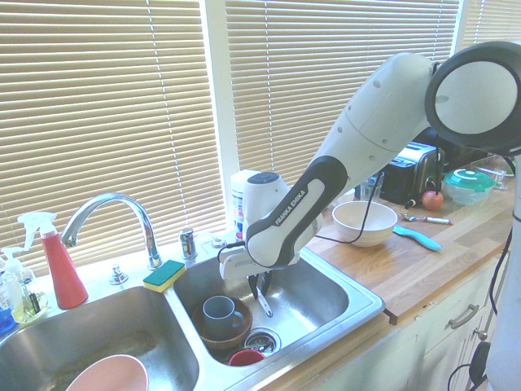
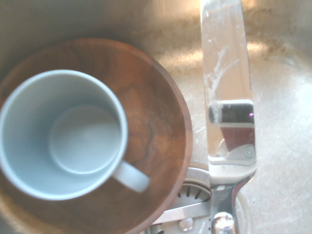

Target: Put the knife into the sink

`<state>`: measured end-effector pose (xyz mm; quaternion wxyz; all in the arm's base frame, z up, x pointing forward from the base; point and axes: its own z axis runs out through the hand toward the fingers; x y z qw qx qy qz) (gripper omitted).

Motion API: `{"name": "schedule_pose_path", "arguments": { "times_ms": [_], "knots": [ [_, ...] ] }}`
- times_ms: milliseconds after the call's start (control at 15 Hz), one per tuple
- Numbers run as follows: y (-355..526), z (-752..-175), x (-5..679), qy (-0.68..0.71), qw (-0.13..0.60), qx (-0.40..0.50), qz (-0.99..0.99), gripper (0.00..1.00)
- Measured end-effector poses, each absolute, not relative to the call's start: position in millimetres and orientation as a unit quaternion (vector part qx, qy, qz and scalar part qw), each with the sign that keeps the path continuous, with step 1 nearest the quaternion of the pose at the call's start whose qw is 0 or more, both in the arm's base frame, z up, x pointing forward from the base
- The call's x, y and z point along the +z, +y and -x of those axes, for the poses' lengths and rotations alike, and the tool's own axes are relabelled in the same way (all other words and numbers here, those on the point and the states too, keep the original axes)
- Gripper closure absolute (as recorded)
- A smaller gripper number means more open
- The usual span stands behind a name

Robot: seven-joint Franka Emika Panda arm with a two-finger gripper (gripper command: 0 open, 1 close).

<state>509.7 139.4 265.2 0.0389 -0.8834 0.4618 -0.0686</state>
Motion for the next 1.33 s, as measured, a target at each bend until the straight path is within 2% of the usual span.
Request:
{"name": "schedule_pose_path", "arguments": {
  "times_ms": [800,867,1333],
  "knots": [
    [120.6,-521.1,149.6,0.466,0.021,-0.029,0.884,1.0],
    [120.6,-521.0,147.0,0.466,0.021,-0.028,0.884,0.0],
    [119.1,-518.7,139.1,0.468,0.014,-0.023,0.883,0.0]
  ]
}}
